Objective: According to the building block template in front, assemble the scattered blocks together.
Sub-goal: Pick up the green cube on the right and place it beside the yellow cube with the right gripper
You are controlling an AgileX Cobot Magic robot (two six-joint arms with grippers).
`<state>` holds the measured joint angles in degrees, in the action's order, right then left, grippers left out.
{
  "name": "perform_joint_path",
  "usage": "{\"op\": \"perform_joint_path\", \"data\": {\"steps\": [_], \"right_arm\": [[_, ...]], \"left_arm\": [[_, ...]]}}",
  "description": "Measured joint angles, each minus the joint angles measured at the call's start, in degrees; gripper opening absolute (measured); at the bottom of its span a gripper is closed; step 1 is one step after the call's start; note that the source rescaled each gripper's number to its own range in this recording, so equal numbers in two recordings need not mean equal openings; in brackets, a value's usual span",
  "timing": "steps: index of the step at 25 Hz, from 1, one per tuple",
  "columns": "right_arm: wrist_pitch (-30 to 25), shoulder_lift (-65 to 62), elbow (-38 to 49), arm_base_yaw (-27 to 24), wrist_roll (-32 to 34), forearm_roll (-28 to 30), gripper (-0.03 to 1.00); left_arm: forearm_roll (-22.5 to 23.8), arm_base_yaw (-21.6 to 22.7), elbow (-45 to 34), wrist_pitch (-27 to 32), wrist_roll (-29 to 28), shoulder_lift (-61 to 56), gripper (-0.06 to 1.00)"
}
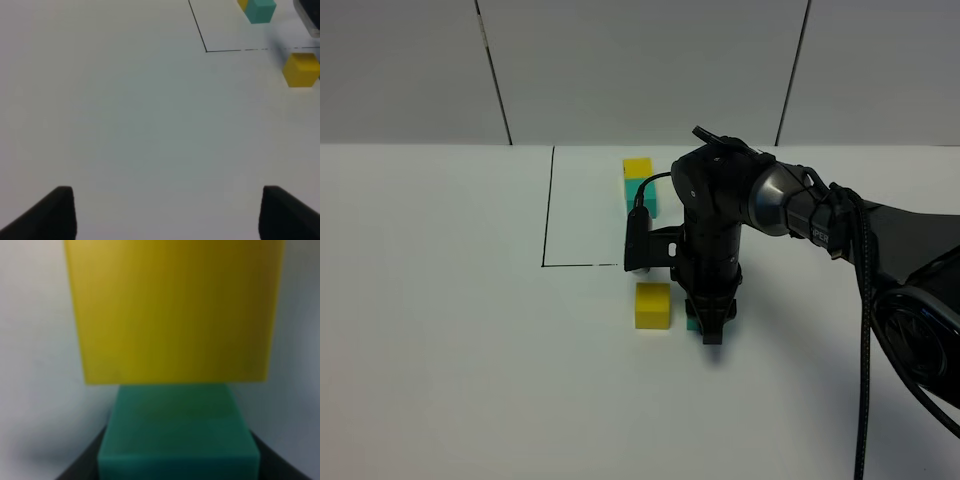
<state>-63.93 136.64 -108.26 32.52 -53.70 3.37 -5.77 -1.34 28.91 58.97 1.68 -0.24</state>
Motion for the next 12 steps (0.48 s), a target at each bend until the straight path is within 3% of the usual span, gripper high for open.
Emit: {"op": "perform_joint_path", "data": {"steps": [12], "right_arm": [[1.31,0.00,0.00,0.00,0.23,-2.86,0.16]], "left_arm": [[0.00,0.00,0.00,0.00,0.00,0.00,0.87]]}}
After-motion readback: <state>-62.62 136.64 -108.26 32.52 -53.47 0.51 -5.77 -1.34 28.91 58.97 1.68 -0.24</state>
